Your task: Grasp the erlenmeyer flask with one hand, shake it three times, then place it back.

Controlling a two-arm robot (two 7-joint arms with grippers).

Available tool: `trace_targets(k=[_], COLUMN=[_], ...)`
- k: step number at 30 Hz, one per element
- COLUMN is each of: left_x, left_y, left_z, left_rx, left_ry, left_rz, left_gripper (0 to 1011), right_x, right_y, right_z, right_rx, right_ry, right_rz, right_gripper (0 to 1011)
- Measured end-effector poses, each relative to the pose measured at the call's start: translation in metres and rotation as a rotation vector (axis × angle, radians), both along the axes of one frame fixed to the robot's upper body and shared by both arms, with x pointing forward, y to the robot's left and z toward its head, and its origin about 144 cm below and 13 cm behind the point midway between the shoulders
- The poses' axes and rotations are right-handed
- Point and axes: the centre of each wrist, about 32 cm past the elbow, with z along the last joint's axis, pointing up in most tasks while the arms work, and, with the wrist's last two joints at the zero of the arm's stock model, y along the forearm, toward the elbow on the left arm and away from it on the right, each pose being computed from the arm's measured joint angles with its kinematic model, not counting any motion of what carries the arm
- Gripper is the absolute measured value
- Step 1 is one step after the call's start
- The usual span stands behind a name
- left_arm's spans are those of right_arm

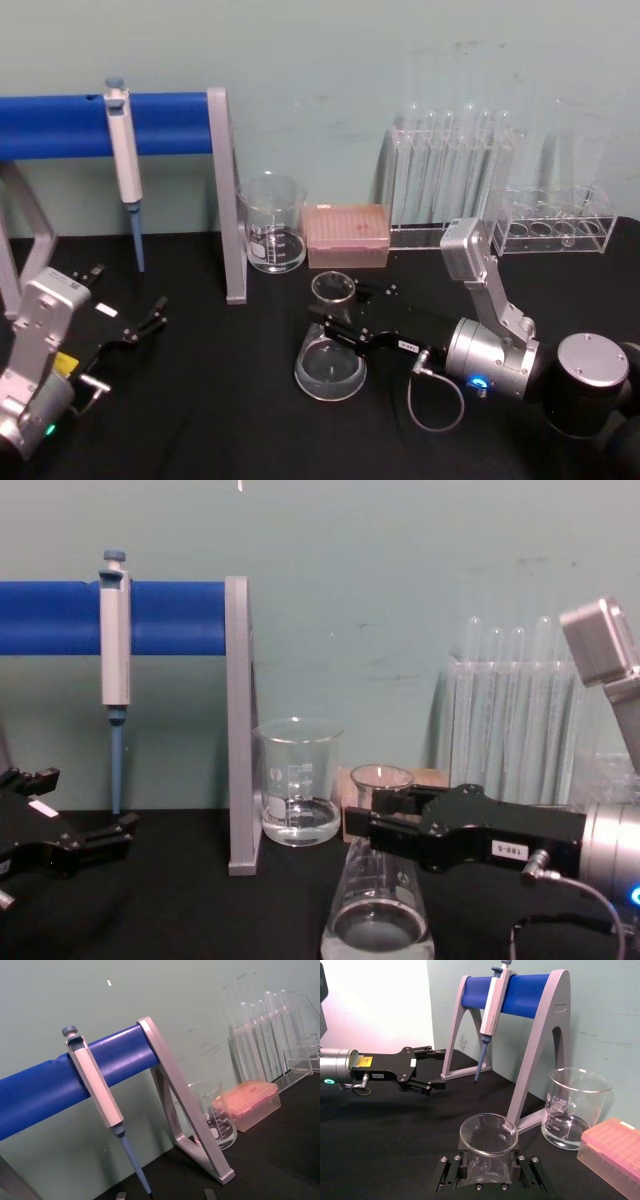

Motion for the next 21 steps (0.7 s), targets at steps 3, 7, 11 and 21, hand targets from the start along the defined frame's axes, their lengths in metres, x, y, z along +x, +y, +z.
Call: trace_targets(k=[3, 7, 11, 21], left_x=[0.0, 0.0, 0.0, 0.0], left_y=[0.0, 0.0, 0.0, 0.0], left_z=[0.0, 0.0, 0.0, 0.0], left_rx=[0.0, 0.0, 0.0, 0.0], left_ry=[0.0, 0.0, 0.0, 0.0], left_rz=[0.0, 0.0, 0.0, 0.0], left_gripper=[1001, 1001, 1001, 1001], right_x=[0.0, 0.0, 0.0, 0.0], right_y=[0.0, 0.0, 0.0, 0.0], right_z=[0.0, 0.0, 0.0, 0.0], right_rx=[0.0, 0.0, 0.0, 0.0], right_ry=[0.0, 0.0, 0.0, 0.0], right_rz=[0.0, 0.0, 0.0, 0.0], right_gripper=[450, 450, 450, 450])
